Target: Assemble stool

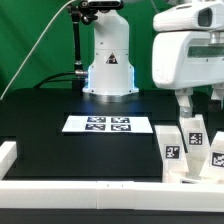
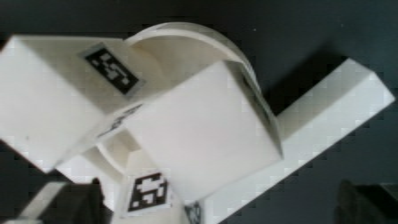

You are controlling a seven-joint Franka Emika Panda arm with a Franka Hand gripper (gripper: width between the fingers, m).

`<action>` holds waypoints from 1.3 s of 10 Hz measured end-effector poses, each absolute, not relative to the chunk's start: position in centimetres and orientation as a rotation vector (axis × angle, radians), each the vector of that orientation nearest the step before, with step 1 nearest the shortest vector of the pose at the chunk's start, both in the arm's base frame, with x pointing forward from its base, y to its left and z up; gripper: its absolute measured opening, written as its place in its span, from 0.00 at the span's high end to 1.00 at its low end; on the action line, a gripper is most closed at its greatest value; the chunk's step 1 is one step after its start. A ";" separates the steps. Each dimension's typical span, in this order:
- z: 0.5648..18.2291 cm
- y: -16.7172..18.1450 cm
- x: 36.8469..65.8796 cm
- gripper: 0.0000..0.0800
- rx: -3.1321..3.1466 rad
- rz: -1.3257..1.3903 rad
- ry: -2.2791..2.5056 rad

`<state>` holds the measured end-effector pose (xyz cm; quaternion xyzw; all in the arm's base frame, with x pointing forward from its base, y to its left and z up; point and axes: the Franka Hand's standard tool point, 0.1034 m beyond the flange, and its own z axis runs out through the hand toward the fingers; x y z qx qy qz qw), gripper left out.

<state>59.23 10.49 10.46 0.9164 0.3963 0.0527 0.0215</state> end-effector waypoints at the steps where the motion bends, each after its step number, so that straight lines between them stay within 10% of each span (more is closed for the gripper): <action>1: 10.2 10.1 59.5 0.19 2.745 0.138 1.399; 8: 9.3 9.7 59.4 0.19 2.493 0.066 1.719; 10: 9.2 9.8 59.4 0.56 2.517 0.068 1.686; 13: 9.3 9.7 59.4 0.58 2.554 0.073 1.631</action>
Offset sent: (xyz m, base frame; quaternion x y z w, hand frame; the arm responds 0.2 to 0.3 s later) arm -0.0026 0.0100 -0.0069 -0.0029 0.0056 -0.2092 0.9779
